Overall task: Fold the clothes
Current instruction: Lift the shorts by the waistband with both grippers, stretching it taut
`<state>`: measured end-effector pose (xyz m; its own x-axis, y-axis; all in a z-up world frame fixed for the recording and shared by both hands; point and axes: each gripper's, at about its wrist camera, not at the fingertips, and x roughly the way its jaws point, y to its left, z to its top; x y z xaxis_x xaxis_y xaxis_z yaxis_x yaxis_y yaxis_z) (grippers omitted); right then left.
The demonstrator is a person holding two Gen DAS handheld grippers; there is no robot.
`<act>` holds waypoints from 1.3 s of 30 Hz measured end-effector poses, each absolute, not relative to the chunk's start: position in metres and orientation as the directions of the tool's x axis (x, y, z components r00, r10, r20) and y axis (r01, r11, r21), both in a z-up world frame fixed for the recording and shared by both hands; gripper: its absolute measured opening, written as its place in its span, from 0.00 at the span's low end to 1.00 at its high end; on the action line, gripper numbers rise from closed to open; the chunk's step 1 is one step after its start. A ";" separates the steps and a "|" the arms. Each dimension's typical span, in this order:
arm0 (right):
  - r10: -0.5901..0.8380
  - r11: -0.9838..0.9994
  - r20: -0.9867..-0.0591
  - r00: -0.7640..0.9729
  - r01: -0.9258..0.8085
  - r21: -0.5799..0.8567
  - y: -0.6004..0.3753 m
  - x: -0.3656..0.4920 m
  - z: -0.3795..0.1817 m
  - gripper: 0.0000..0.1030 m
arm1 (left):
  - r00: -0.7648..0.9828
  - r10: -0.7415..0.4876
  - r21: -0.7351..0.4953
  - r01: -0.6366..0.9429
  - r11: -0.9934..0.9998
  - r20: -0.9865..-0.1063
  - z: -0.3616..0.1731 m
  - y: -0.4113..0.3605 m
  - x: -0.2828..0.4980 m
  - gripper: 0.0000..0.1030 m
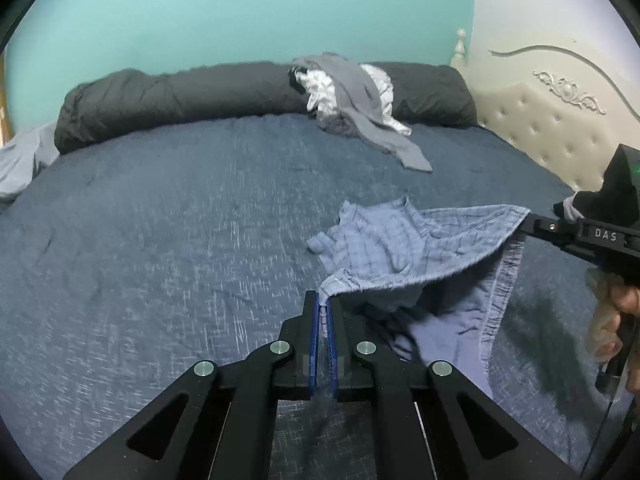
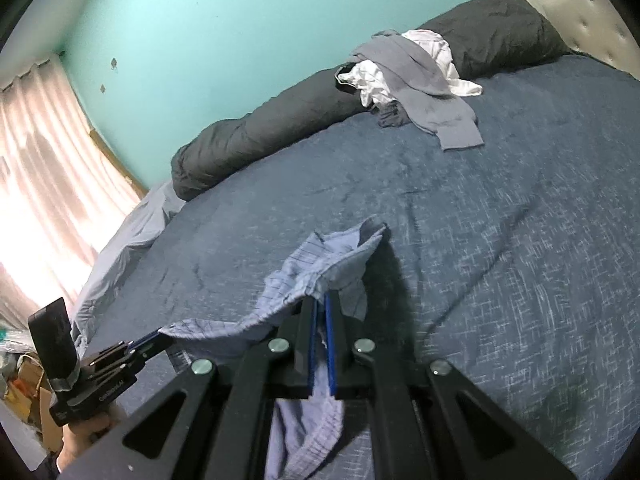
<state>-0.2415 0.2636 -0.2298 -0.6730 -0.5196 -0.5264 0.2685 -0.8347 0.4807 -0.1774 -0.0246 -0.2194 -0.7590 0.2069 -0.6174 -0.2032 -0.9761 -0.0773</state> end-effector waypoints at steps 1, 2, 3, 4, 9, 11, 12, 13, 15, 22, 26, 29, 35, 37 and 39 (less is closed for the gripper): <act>-0.521 -0.836 -0.521 -0.676 0.280 0.473 0.262 -0.239 -0.224 0.04 | -0.765 0.206 -0.077 -0.202 -0.976 -0.610 -0.215 -0.025 -0.175 0.04; -0.520 -0.837 -0.514 -0.682 0.289 0.464 0.262 -0.235 -0.218 0.04 | -0.774 0.205 -0.076 -0.200 -0.977 -0.599 -0.209 -0.026 -0.170 0.04; -0.521 -0.838 -0.504 -0.689 0.302 0.454 0.262 -0.229 -0.210 0.04 | -0.783 0.205 -0.076 -0.198 -0.977 -0.588 -0.203 -0.027 -0.165 0.04; -0.521 -0.840 -0.494 -0.696 0.316 0.441 0.262 -0.223 -0.201 0.04 | -0.787 0.204 -0.074 -0.198 -0.977 -0.583 -0.198 -0.028 -0.160 0.04; -0.511 -0.848 -0.482 -0.711 0.329 0.415 0.262 -0.196 -0.171 0.04 | -0.801 0.195 -0.057 -0.197 -0.979 -0.566 -0.169 -0.029 -0.141 0.04; -0.510 -0.850 -0.482 -0.712 0.334 0.407 0.261 -0.187 -0.157 0.04 | -0.811 0.186 -0.046 -0.194 -0.980 -0.554 -0.154 -0.029 -0.135 0.04; -0.508 -0.853 -0.482 -0.713 0.341 0.395 0.260 -0.182 -0.149 0.04 | -0.818 0.184 -0.039 -0.194 -0.980 -0.545 -0.144 -0.029 -0.131 0.04; -0.506 -0.856 -0.483 -0.715 0.349 0.381 0.258 -0.176 -0.139 0.04 | -0.825 0.181 -0.033 -0.194 -0.981 -0.536 -0.134 -0.029 -0.127 0.04; -0.505 -0.859 -0.477 -0.719 0.365 0.359 0.257 -0.165 -0.115 0.04 | -0.842 0.176 -0.019 -0.193 -0.981 -0.510 -0.108 -0.030 -0.116 0.04; -0.518 -0.855 -0.431 -0.738 0.434 0.284 0.258 -0.111 -0.028 0.04 | -0.887 0.173 0.024 -0.202 -0.979 -0.428 -0.022 -0.033 -0.071 0.04; -0.516 -0.856 -0.430 -0.740 0.454 0.247 0.260 -0.078 -0.001 0.04 | -0.889 0.185 0.046 -0.225 -0.973 -0.419 -0.001 -0.028 -0.048 0.04; -0.515 -0.857 -0.456 -0.726 0.451 0.249 0.262 -0.066 -0.004 0.03 | -0.877 0.189 0.055 -0.237 -0.970 -0.443 -0.003 -0.025 -0.037 0.04; -0.510 -0.860 -0.560 -0.652 0.404 0.312 0.262 -0.086 -0.060 0.03 | -0.808 0.196 0.018 -0.247 -0.969 -0.555 -0.050 -0.022 -0.057 0.04; -0.498 -0.867 -0.602 -0.624 0.379 0.325 0.261 -0.099 -0.086 0.03 | -0.781 0.186 0.021 -0.247 -0.969 -0.596 -0.075 -0.018 -0.070 0.04; -0.495 -0.869 -0.632 -0.597 0.347 0.353 0.262 -0.115 -0.114 0.04 | -0.762 0.175 0.024 -0.243 -0.970 -0.624 -0.096 -0.016 -0.082 0.04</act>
<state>-0.1151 0.2621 -0.1141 -0.5970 -0.4947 -0.6315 0.3468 -0.8690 0.3530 -0.0824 -0.0157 -0.0959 -0.7617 0.1752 -0.6238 -0.2429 -0.9698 0.0243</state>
